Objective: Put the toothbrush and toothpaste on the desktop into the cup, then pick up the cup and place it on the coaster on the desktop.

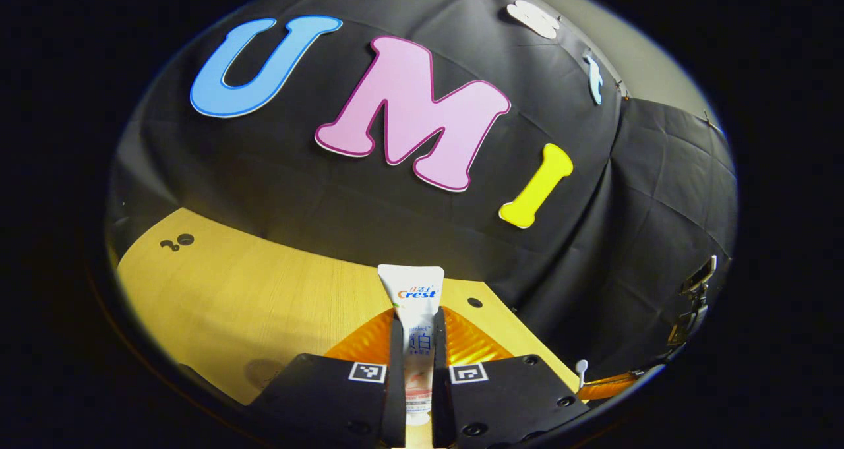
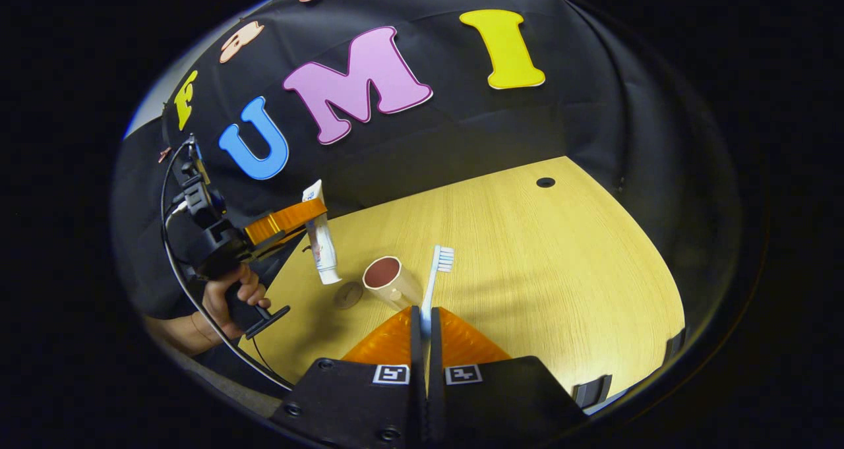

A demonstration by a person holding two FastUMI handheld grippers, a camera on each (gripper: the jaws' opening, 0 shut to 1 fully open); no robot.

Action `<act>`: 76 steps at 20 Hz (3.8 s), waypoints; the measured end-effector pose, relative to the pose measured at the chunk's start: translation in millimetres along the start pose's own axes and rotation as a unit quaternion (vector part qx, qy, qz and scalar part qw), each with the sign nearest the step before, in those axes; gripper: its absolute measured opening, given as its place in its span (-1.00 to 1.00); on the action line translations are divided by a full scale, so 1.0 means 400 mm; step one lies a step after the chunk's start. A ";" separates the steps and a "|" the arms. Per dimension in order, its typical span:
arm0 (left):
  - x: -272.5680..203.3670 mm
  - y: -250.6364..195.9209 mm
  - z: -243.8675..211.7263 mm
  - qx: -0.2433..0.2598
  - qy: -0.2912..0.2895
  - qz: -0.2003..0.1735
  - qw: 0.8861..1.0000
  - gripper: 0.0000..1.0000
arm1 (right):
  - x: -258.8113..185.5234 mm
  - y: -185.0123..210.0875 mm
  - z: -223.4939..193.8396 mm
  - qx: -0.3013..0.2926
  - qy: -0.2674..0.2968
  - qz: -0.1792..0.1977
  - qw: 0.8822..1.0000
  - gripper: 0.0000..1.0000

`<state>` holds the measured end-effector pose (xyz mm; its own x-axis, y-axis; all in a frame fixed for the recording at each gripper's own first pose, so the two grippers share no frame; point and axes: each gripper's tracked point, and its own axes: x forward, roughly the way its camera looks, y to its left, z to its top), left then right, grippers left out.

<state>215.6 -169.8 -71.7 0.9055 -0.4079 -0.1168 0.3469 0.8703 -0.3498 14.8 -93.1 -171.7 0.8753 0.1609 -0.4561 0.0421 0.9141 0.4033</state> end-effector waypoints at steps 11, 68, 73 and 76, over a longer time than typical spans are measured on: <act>0.155 0.030 -0.124 0.013 0.031 0.025 0.999 -0.60 | -0.009 -0.063 -0.030 0.018 0.012 -0.014 1.000 -0.90; -0.390 0.101 -0.081 0.091 -0.008 0.044 0.995 0.40 | 0.111 0.164 0.159 0.058 -0.108 0.075 0.990 -0.91; -0.497 0.120 -0.112 0.084 0.013 0.059 0.995 0.40 | 0.201 0.181 0.249 0.058 -0.129 0.088 0.986 -0.90; -0.530 0.128 -0.135 0.071 0.026 0.065 0.995 0.40 | 0.256 0.166 0.275 0.056 -0.138 0.084 0.985 -0.90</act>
<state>28.0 -53.7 -114.9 0.9327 -0.2995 -0.2010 0.2618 0.9455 -0.1938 160.3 -56.9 -104.2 0.9716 0.1847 -0.1478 -0.0753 0.8336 0.5472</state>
